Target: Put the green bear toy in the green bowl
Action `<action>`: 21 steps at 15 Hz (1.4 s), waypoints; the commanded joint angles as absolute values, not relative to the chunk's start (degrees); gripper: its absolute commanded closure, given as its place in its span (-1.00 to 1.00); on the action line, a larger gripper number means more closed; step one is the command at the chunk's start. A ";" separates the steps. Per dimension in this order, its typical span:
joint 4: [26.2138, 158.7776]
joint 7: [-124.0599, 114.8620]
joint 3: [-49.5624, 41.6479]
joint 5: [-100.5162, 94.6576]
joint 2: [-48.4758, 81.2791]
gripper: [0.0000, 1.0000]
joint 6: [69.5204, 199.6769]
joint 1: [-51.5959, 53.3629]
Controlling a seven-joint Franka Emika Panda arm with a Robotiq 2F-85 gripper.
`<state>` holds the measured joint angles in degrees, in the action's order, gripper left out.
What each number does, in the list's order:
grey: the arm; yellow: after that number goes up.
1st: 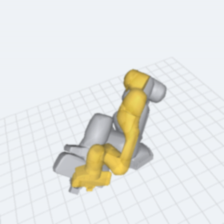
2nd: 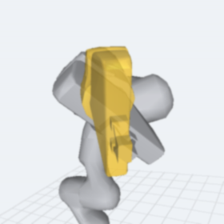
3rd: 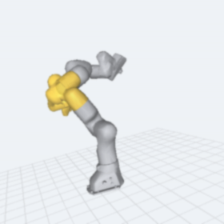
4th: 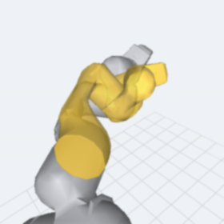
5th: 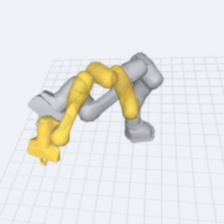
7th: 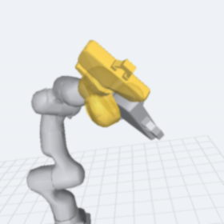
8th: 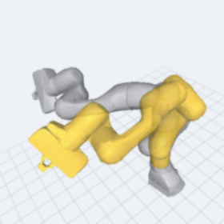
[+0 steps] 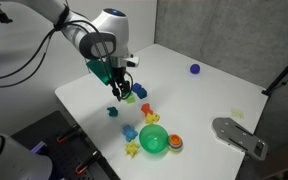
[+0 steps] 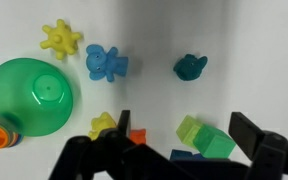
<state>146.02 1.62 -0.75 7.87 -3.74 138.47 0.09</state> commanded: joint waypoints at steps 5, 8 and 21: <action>136.36 8.79 0.66 21.29 12.52 -1.00 139.70 -0.77; 133.71 8.73 2.05 22.19 18.38 -1.00 140.04 -1.20; 125.81 13.86 9.22 21.75 37.07 -1.00 141.87 -5.50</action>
<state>128.30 10.83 6.99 20.86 33.74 141.07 -3.43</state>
